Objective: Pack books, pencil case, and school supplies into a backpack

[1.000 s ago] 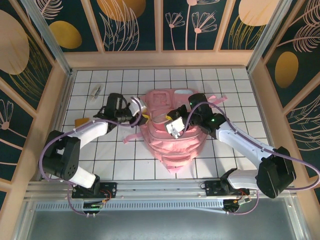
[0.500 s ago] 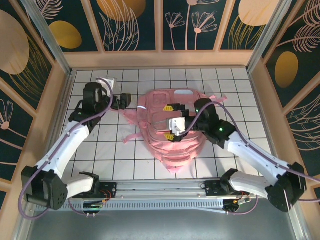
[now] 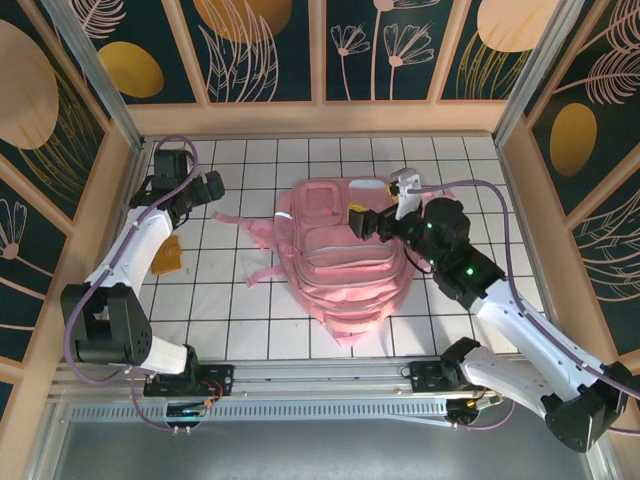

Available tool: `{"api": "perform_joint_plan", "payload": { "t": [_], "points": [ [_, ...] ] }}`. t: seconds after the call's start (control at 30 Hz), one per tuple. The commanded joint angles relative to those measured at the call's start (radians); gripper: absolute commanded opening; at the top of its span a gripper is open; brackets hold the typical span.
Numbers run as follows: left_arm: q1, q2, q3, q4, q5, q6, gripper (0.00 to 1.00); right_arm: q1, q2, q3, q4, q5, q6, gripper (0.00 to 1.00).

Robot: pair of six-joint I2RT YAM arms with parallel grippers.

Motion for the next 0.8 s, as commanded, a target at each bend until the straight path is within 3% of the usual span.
{"api": "perform_joint_plan", "payload": {
  "t": [0.0,0.17,0.33,0.63,0.77],
  "points": [
    [0.005,0.046,0.055,-0.043,-0.004,0.037,0.99,-0.001,0.051,0.028,-0.158,0.008,0.193,0.97],
    [0.031,0.213,0.163,-0.018,-0.047,0.223,0.99,0.015,0.099,0.029,-0.195,-0.137,0.187,0.96],
    [0.047,0.419,0.333,-0.056,-0.018,0.355,0.99,0.057,0.112,0.035,-0.222,-0.103,0.162,0.96],
    [0.164,0.669,0.604,-0.119,0.075,0.404,0.99,0.09,0.112,0.047,-0.246,-0.088,0.135,0.93],
    [0.173,0.773,0.697,-0.174,0.116,0.444,0.99,0.093,0.136,0.094,-0.29,-0.074,0.101,0.93]
  ]
}}
